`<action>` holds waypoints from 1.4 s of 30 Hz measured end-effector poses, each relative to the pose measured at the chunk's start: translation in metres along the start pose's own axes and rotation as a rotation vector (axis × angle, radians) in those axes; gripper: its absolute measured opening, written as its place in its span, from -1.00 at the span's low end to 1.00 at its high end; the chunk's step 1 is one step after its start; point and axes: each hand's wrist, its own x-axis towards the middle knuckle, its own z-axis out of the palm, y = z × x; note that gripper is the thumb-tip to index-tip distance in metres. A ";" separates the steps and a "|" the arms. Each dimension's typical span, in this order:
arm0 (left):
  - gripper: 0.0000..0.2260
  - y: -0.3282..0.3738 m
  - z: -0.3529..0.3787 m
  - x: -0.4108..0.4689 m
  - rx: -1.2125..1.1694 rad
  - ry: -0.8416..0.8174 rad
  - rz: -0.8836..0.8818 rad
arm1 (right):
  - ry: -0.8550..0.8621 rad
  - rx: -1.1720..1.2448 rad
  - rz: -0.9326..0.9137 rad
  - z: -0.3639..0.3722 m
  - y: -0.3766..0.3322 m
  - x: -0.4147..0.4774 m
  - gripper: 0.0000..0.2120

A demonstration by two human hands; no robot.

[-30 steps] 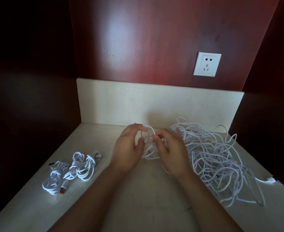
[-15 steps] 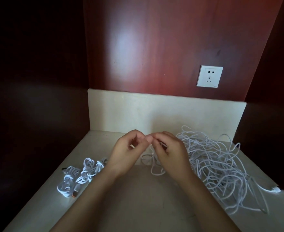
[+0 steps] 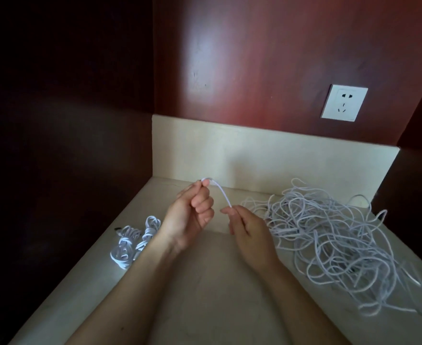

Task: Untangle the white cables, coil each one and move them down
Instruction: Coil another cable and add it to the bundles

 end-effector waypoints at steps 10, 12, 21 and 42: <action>-0.81 0.009 -0.004 -0.001 -0.193 0.039 0.141 | 0.093 -0.539 0.125 -0.036 0.043 0.008 -0.67; -0.80 0.009 -0.006 -0.001 -0.095 0.066 0.160 | 0.145 -0.561 0.172 -0.038 0.040 0.007 -0.75; -0.82 -0.007 -0.001 -0.003 0.315 0.046 0.040 | 0.238 -0.320 0.007 -0.031 0.006 0.005 -0.31; -0.72 -0.024 -0.006 -0.003 0.972 -0.088 0.005 | 0.244 0.131 -0.003 -0.042 -0.002 0.007 -0.71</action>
